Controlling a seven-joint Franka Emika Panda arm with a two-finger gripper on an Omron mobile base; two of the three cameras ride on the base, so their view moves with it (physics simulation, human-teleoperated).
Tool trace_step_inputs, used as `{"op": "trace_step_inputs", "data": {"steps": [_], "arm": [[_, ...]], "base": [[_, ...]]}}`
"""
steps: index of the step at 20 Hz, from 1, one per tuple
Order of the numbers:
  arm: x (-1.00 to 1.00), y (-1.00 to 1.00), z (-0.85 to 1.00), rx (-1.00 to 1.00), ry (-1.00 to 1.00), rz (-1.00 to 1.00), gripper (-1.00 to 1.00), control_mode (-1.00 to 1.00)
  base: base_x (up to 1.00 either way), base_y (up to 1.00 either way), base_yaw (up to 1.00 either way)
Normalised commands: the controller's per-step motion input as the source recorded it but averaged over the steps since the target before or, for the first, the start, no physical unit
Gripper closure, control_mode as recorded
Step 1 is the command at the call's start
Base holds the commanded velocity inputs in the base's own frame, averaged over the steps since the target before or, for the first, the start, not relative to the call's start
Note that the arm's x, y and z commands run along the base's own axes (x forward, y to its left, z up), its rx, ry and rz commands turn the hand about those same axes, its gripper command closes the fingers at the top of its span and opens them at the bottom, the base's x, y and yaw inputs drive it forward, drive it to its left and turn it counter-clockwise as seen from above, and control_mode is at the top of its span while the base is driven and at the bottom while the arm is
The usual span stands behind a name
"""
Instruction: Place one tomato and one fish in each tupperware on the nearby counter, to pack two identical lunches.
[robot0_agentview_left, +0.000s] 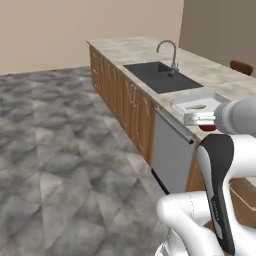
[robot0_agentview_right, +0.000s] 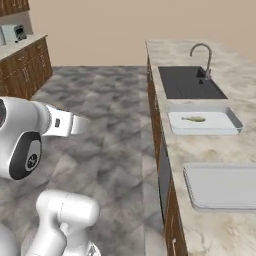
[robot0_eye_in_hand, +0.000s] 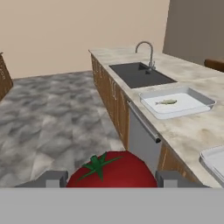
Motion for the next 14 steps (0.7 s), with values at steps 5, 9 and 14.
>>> {"op": "trace_step_inputs", "data": {"steps": [5, 9, 14], "arm": [[0.00, 0.00, 0.00, 0.00, 0.00, 0.00, 1.00, 1.00], [0.00, 0.00, 0.00, 0.00, 0.00, 0.00, 1.00, 1.00], [0.00, 0.00, 0.00, 0.00, 0.00, 0.00, 1.00, 1.00]], "base": [[0.62, 0.40, -0.45], [0.47, 0.37, -0.46], [0.42, 0.43, -0.46]]}}
